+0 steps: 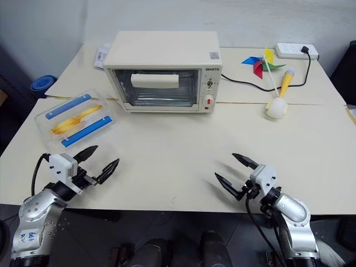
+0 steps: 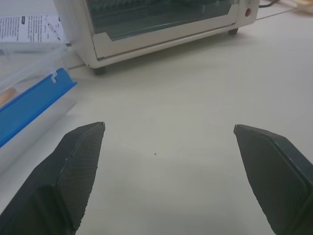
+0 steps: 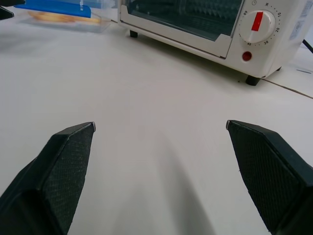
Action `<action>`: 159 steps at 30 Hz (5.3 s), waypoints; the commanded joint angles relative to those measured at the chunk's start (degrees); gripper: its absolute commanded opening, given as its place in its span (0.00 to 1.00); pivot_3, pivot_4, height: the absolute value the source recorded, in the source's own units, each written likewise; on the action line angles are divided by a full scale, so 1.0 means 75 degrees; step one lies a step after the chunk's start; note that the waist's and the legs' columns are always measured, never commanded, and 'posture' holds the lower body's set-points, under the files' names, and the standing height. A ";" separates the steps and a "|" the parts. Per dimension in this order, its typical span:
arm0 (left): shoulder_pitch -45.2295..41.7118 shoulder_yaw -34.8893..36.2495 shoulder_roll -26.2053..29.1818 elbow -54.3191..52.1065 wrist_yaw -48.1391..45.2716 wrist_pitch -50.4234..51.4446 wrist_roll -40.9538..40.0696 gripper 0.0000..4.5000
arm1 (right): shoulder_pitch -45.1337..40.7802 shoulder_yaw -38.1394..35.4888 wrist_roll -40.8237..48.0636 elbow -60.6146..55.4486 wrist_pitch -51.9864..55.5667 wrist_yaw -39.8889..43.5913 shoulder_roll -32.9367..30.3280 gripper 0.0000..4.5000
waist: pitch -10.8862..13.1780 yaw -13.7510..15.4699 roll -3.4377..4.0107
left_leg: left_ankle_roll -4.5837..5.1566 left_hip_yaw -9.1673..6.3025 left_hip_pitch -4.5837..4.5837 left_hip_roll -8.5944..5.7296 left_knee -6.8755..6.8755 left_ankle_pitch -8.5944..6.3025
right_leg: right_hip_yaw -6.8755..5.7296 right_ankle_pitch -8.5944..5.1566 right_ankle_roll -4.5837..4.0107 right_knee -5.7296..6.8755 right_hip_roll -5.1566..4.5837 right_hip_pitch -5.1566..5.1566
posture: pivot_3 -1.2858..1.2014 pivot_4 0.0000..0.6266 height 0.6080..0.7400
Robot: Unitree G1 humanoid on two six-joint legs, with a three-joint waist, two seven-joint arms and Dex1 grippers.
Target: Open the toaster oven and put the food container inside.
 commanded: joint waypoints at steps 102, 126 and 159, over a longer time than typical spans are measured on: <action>-0.3969 0.2093 0.2832 0.2800 0.5046 0.7266 -0.2781 1.00 | -0.3483 0.0743 0.0952 0.0703 0.0106 0.2559 0.0795 1.00 | -0.0001 -0.0119 -0.0007 | -0.0009 -0.0047 0.0094 0.0008 -0.0018 -0.0071 | 0.0060 0.0008 -0.0024 0.0007 0.0071 0.0039 | 0.52 0.24 1.00; -0.5665 0.1526 0.2614 0.4720 0.4660 0.7211 -0.0749 0.01 | -0.3399 0.0777 0.0720 0.0492 0.0086 0.1630 0.1025 1.00 | -0.0001 -0.0189 -0.0007 | -0.0036 -0.0029 0.0081 0.0005 0.0006 -0.0056 | 0.0063 0.0008 -0.0024 0.0069 0.0062 -0.0019 | 0.52 0.24 1.00; -0.6680 0.0001 0.1706 0.0379 0.2714 1.1106 -0.1084 0.01 | -0.2337 0.0380 0.0679 -0.0412 0.0351 0.1071 0.0429 1.00 | 0.0007 0.0337 -0.0020 | -0.0004 -0.0206 -0.0069 -0.0067 0.0135 -0.0072 | 0.0078 0.0011 -0.0024 0.0073 0.0060 -0.0030 | 0.52 0.24 1.00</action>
